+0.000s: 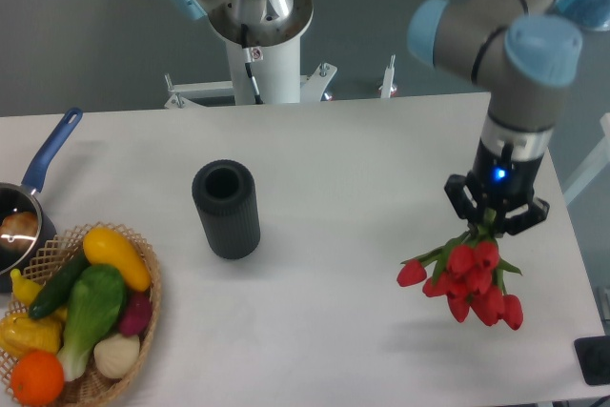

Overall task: Insert the flowers into the vase
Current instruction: 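Lift the held red tulip bunch up from the table edge, then carry the tulip bunch over to the black vase, then lower the tulip stems down into the black vase opening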

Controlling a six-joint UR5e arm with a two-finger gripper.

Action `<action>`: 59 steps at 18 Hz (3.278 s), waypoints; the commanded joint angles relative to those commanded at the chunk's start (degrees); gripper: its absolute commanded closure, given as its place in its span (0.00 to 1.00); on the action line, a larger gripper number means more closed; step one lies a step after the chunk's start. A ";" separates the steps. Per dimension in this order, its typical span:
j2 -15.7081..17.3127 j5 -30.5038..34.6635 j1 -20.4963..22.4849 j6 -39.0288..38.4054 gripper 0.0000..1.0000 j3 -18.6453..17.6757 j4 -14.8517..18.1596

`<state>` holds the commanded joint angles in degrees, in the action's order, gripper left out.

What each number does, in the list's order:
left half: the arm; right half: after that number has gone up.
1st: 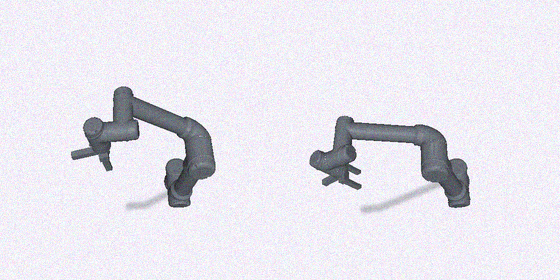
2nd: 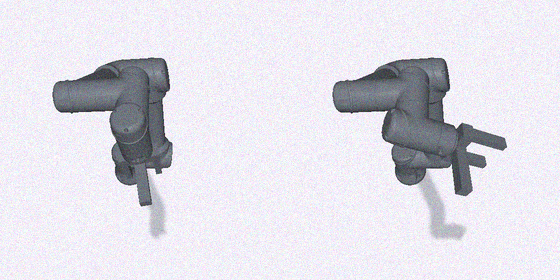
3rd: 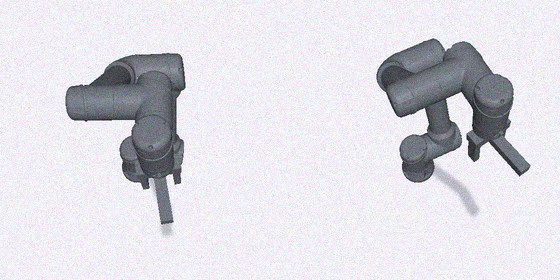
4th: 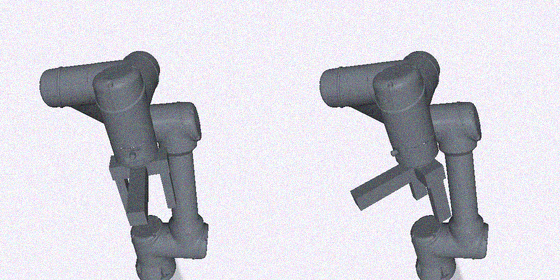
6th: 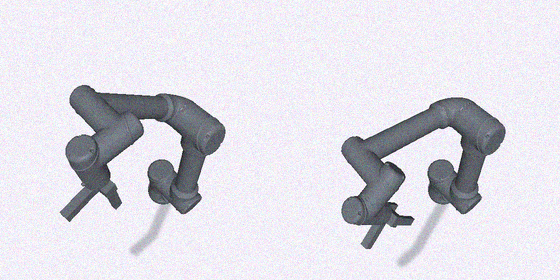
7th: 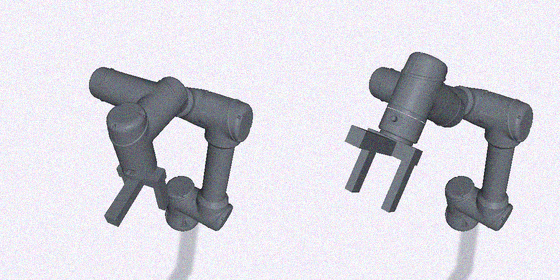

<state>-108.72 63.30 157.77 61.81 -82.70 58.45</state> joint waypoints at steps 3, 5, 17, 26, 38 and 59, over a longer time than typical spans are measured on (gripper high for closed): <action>1.84 -8.26 -0.62 -6.42 1.00 -1.05 -1.49; 2.90 -13.62 -0.44 -9.15 1.00 -2.28 -3.86; 5.44 -40.40 -6.42 -10.83 1.00 -10.09 -10.80; 10.37 -51.52 -5.54 -11.00 1.00 -17.14 -11.25; 14.42 -52.93 -5.10 -12.59 1.00 -23.29 -11.16; 10.99 -52.67 -5.10 1.03 0.98 -32.52 -10.99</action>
<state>-97.73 10.63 152.67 62.83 -115.22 47.46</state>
